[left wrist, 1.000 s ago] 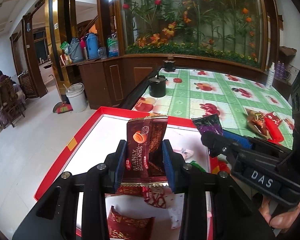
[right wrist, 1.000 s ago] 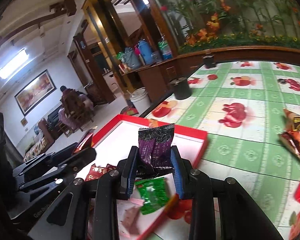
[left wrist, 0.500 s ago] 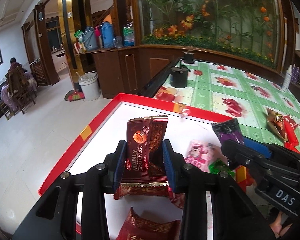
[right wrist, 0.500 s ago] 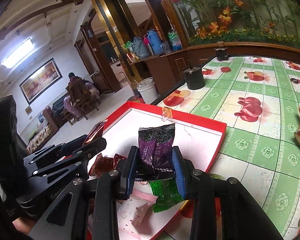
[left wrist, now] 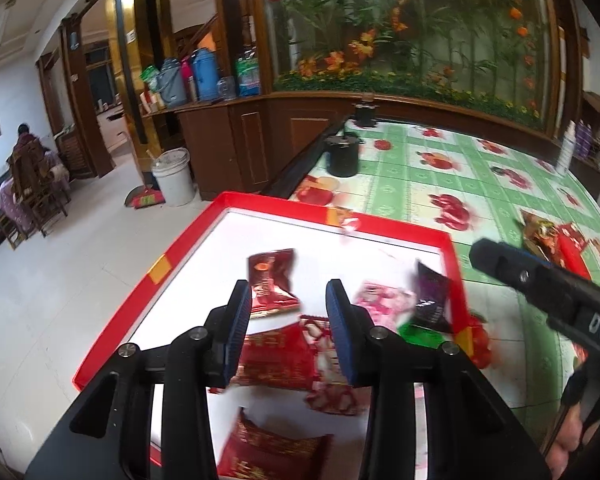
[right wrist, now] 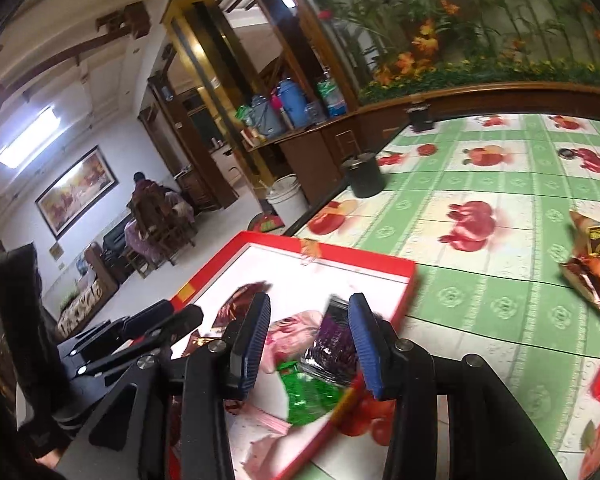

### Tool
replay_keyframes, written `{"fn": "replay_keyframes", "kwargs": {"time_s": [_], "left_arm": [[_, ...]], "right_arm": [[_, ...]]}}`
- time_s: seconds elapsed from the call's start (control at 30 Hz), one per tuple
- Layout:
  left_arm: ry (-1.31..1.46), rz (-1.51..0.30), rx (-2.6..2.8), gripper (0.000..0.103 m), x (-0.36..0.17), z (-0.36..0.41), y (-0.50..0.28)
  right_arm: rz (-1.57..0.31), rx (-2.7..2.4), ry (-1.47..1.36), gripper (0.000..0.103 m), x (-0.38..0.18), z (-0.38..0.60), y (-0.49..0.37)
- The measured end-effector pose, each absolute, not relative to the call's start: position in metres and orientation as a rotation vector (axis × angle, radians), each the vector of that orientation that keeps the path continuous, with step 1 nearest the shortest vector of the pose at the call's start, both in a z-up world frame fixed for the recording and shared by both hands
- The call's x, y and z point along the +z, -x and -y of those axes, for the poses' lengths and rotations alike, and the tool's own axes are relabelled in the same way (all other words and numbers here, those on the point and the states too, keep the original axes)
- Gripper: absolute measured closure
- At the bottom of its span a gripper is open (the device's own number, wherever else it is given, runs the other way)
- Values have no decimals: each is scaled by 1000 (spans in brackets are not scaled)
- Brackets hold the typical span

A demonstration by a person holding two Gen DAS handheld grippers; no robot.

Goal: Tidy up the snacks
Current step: 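Move the right tool to a red gold-lettered packet and grasp it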

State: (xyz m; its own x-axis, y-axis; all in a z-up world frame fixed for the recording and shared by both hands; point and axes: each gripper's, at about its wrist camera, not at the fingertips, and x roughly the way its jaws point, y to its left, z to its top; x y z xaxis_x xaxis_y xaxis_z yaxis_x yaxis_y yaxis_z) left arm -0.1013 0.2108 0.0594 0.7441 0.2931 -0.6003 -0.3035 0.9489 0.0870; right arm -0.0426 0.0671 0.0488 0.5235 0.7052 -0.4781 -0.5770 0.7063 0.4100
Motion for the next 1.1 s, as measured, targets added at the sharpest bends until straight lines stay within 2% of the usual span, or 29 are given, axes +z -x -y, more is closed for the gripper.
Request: {"fn": "replay_keyframes", "kwargs": {"time_s": [0.17,0.27,0.33,0.4,0.63,0.77,0.9,1.03,1.1], "left_arm": [[-9,-658,293,67,63,-192,98],[-27,-663,275,66,64,-178,96],[-36,-664,262,57,64,-170,96],[-44,-656,256,55,67,-163,96],[-59,-635,211,55,75,-137,92],[-85,-633,170,55,76,-119,91],[-91,-628,168,55,77,-115,92],[-76,-640,183,55,79,-118,92],[-80,-637,184,55,80,-118,92]], "right_arm": [[-618,713,-231,60,58,-23,43],[-601,653,-266,54,62,13,40],[-593,601,-294,54,64,44,37],[-587,546,-311,54,64,74,35],[-683,352,-362,54,45,174,23],[-809,325,-350,56,25,178,12],[-919,572,-323,68,15,134,24],[-792,560,-224,70,35,124,34],[-793,439,-290,65,33,149,16]]}}
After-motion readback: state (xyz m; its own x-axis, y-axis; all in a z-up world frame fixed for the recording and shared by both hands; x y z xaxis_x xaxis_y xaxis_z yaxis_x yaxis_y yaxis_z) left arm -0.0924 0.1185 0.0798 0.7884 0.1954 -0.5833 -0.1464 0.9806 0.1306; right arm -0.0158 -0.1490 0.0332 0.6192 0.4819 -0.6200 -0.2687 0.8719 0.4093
